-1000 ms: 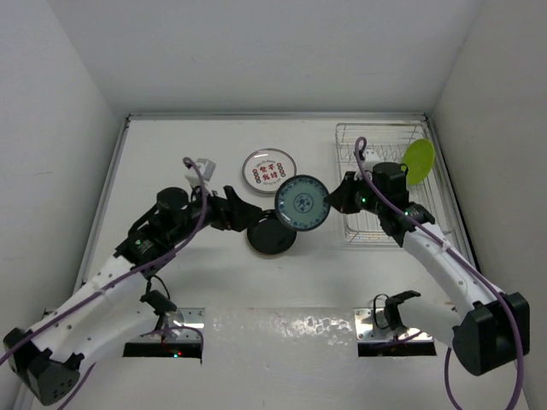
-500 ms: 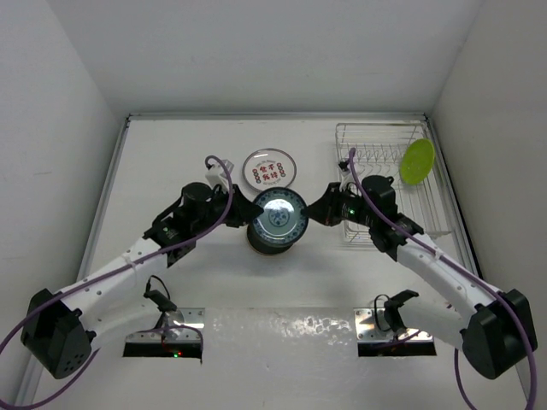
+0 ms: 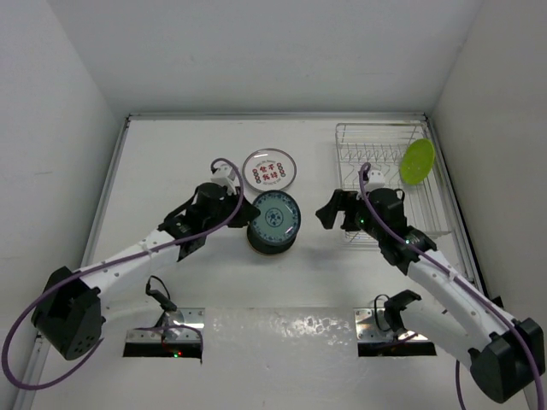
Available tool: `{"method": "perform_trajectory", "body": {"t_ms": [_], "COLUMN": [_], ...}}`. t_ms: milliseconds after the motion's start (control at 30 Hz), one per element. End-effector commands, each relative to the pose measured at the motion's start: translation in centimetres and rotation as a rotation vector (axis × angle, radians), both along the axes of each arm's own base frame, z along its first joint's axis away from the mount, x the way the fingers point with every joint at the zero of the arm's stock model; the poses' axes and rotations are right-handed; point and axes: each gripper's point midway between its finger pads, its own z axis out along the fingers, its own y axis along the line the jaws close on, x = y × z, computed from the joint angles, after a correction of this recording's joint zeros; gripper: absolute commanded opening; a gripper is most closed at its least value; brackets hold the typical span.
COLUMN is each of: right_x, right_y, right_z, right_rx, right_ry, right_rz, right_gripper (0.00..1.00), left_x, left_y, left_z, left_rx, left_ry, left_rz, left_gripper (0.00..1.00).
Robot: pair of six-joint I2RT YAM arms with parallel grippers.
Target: Unload the plates from the dish rack
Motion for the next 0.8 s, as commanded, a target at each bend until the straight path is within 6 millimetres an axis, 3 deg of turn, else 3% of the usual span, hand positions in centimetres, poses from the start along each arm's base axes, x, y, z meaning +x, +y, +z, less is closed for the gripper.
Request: {"method": "perform_trajectory", "body": {"t_ms": [0, 133, 300, 367, 500, 600, 633, 667, 767], "right_x": [0.3, 0.0, -0.3, -0.3, -0.3, -0.2, -0.2, -0.1, 0.0], "right_y": [-4.3, -4.8, -5.7, -6.2, -6.5, -6.6, -6.7, -6.8, -8.5], "right_z": [-0.8, -0.8, -0.9, -0.8, -0.9, -1.2, -1.2, -1.3, -1.3], "right_rx": [-0.176, -0.206, -0.265, -0.285, -0.301, -0.316, -0.324, -0.335, -0.41], "right_ry": [-0.031, -0.032, -0.021, -0.027, -0.028, -0.021, -0.019, -0.013, 0.014], "right_rz": [-0.15, -0.146, -0.154, -0.168, -0.171, -0.173, -0.174, -0.178, -0.237], "right_gripper": [0.99, 0.99, 0.99, 0.99, 0.99, 0.99, 0.99, 0.99, 0.99], "left_x": [1.3, 2.5, 2.9, 3.2, 3.1, 3.1, 3.1, 3.0, 2.5], "left_y": [0.0, -0.6, -1.0, -0.7, -0.4, 0.1, 0.3, 0.5, 1.6], "left_z": [-0.5, -3.1, -4.8, -5.4, -6.3, -6.7, -6.8, -7.0, -8.0], "left_rx": [0.002, 0.046, 0.054, 0.067, 0.089, 0.107, 0.114, 0.122, 0.177], "left_ry": [-0.023, 0.033, 0.072, 0.081, 0.107, 0.123, 0.128, 0.133, 0.176], "left_rz": [0.048, 0.05, 0.06, 0.087, 0.104, 0.125, 0.139, 0.145, 0.175], "left_gripper": [0.0, 0.0, 0.01, 0.15, 0.31, 0.56, 0.72, 0.8, 0.92]}}
